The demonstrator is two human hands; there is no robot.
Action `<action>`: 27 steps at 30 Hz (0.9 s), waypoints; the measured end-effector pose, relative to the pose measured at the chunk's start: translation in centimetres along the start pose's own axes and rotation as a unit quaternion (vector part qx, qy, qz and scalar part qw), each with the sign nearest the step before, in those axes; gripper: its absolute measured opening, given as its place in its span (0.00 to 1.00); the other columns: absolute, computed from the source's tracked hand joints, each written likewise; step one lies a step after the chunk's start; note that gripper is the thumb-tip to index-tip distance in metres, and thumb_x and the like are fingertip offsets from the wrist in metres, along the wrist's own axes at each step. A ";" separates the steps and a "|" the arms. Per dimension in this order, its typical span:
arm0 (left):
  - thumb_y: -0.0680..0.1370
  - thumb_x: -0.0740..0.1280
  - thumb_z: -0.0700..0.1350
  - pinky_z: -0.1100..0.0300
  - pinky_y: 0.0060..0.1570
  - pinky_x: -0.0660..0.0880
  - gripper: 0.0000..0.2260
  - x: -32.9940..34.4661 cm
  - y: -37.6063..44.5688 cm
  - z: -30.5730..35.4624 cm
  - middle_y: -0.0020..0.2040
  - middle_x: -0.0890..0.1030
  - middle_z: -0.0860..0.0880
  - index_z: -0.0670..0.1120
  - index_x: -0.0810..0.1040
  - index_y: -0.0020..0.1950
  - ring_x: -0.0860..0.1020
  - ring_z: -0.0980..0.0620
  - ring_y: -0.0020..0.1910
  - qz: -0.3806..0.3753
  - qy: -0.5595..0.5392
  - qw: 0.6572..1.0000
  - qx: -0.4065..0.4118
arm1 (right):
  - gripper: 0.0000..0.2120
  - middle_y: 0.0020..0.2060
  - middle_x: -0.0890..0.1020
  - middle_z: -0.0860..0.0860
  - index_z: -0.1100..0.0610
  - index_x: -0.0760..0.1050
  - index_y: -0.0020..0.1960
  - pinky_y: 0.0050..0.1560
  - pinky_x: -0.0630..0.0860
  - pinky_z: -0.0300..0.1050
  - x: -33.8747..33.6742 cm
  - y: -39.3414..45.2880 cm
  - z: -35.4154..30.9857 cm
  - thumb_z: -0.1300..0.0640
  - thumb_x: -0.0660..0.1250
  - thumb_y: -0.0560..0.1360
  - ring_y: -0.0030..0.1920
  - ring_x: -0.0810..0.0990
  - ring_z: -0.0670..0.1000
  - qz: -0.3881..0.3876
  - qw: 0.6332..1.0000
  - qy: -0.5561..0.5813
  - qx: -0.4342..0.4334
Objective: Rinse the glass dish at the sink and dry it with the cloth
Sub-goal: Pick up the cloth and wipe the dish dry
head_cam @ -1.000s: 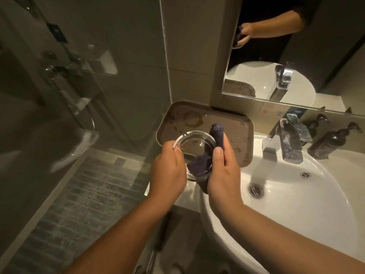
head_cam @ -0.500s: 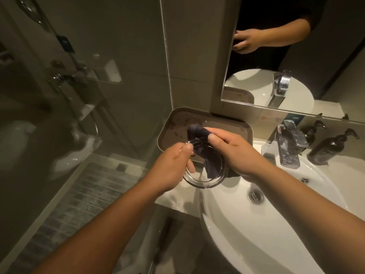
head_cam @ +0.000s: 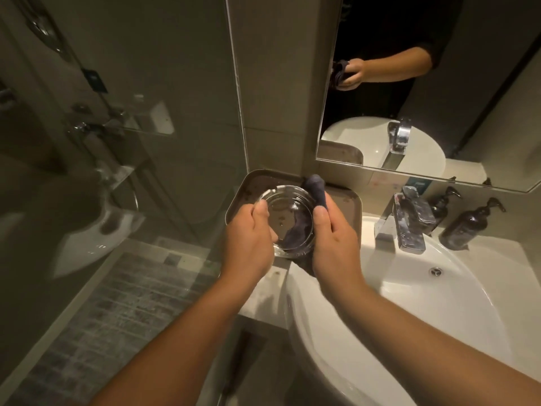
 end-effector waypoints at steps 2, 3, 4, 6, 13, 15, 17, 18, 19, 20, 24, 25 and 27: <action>0.83 0.52 0.53 0.57 0.40 0.72 0.16 0.7 -0.7 0.4 0.32 0.80 0.49 0.50 0.73 0.41 0.78 0.53 0.36 0.018 -0.032 0.999 -0.008 | 0.18 0.62 0.80 0.43 0.43 0.71 0.71 0.66 0.73 0.55 0.2 -0.6 0.2 0.52 0.55 0.82 0.63 0.77 0.45 0.055 0.998 0.034 0.002; 0.83 0.52 0.53 0.58 0.39 0.71 0.16 1.1 -1.3 0.4 0.32 0.80 0.50 0.50 0.73 0.42 0.78 0.55 0.35 0.020 -0.047 0.999 -0.016 | 0.18 0.61 0.81 0.44 0.44 0.72 0.70 0.66 0.73 0.55 0.1 -0.5 0.1 0.53 0.55 0.83 0.63 0.77 0.45 0.067 0.997 0.045 0.002; 0.83 0.52 0.53 0.60 0.38 0.70 0.15 1.4 -1.8 0.3 0.32 0.80 0.50 0.51 0.73 0.44 0.78 0.57 0.34 0.019 -0.061 0.998 -0.028 | 0.17 0.60 0.81 0.44 0.45 0.73 0.69 0.66 0.74 0.54 -0.1 -0.3 0.0 0.55 0.56 0.83 0.62 0.78 0.45 0.066 0.997 0.048 0.005; 0.83 0.52 0.53 0.61 0.38 0.69 0.14 1.7 -2.4 -0.3 0.32 0.81 0.51 0.51 0.73 0.45 0.76 0.59 0.33 -0.002 -0.084 0.995 -0.050 | 0.17 0.57 0.83 0.43 0.44 0.76 0.67 0.64 0.75 0.51 -0.8 0.3 0.0 0.57 0.57 0.83 0.59 0.80 0.45 0.035 0.999 0.033 0.017; 0.84 0.52 0.54 0.58 0.33 0.71 0.17 0.3 0.8 0.6 0.32 0.82 0.49 0.48 0.75 0.46 0.74 0.55 0.28 -0.224 -0.019 0.974 -0.010 | 0.15 0.53 0.85 0.44 0.44 0.78 0.64 0.58 0.77 0.50 -3.5 3.8 -0.9 0.56 0.61 0.82 0.52 0.82 0.45 -0.173 0.980 -0.095 0.013; 0.84 0.52 0.53 0.57 0.35 0.72 0.17 0.3 1.2 1.3 0.31 0.82 0.49 0.46 0.76 0.46 0.74 0.54 0.28 -0.245 0.014 0.969 0.018 | 0.14 0.51 0.85 0.43 0.41 0.79 0.62 0.57 0.77 0.52 -3.7 4.5 -2.1 0.53 0.62 0.80 0.52 0.83 0.46 -0.217 0.968 -0.123 0.002; 0.84 0.52 0.52 0.57 0.37 0.70 0.18 0.4 1.4 1.7 0.29 0.81 0.50 0.45 0.77 0.45 0.75 0.56 0.30 -0.219 0.042 0.974 0.044 | 0.14 0.52 0.85 0.42 0.39 0.79 0.60 0.60 0.77 0.55 -3.6 5.1 -2.9 0.51 0.61 0.79 0.53 0.83 0.47 -0.235 0.963 -0.133 0.000; 0.84 0.52 0.51 0.58 0.38 0.69 0.18 0.4 1.4 1.8 0.28 0.80 0.51 0.45 0.77 0.44 0.75 0.56 0.31 -0.195 0.052 0.978 0.056 | 0.14 0.51 0.85 0.42 0.38 0.79 0.60 0.60 0.78 0.55 -3.5 5.2 -3.1 0.51 0.61 0.79 0.52 0.83 0.46 -0.233 0.963 -0.133 -0.001; 0.84 0.52 0.51 0.58 0.39 0.69 0.19 0.4 1.5 1.9 0.27 0.80 0.51 0.46 0.77 0.42 0.76 0.56 0.32 -0.171 0.058 0.981 0.066 | 0.14 0.50 0.85 0.42 0.38 0.79 0.60 0.58 0.78 0.56 -3.5 5.3 -3.2 0.50 0.61 0.79 0.50 0.83 0.46 -0.225 0.966 -0.131 -0.002; 0.84 0.52 0.51 0.58 0.40 0.70 0.19 0.5 1.5 2.0 0.26 0.80 0.51 0.46 0.77 0.41 0.77 0.56 0.33 -0.150 0.060 0.984 0.073 | 0.14 0.49 0.86 0.42 0.39 0.79 0.61 0.56 0.79 0.56 -3.4 5.3 -3.2 0.50 0.61 0.79 0.48 0.84 0.46 -0.215 0.969 -0.126 -0.002; 0.84 0.51 0.51 0.56 0.42 0.71 0.19 1.0 1.4 2.0 0.27 0.80 0.50 0.49 0.75 0.39 0.78 0.54 0.35 -0.093 0.043 0.993 0.065 | 0.14 0.52 0.85 0.44 0.43 0.78 0.64 0.58 0.79 0.53 -3.2 4.6 -2.6 0.52 0.60 0.81 0.52 0.83 0.47 -0.114 0.989 -0.096 -0.012; 0.84 0.51 0.52 0.56 0.41 0.70 0.19 1.2 1.4 1.9 0.27 0.79 0.50 0.49 0.74 0.39 0.78 0.54 0.35 -0.077 0.031 0.995 0.056 | 0.14 0.53 0.85 0.44 0.44 0.78 0.64 0.61 0.77 0.53 -3.0 4.1 -2.2 0.52 0.60 0.81 0.55 0.82 0.46 -0.070 0.994 -0.084 -0.015; 0.84 0.51 0.52 0.58 0.40 0.70 0.19 1.7 1.3 1.8 0.27 0.79 0.51 0.49 0.74 0.39 0.78 0.55 0.36 -0.040 0.003 0.999 0.038 | 0.16 0.56 0.84 0.44 0.43 0.76 0.65 0.63 0.76 0.56 -2.4 3.0 -1.1 0.49 0.58 0.80 0.59 0.80 0.47 0.013 0.999 -0.041 -0.008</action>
Point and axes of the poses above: each hand's wrist, its own y-axis towards the middle knuckle, its own x-axis out of the palm, z = x × y, the point moved 3 cm from there along y, towards the middle knuckle
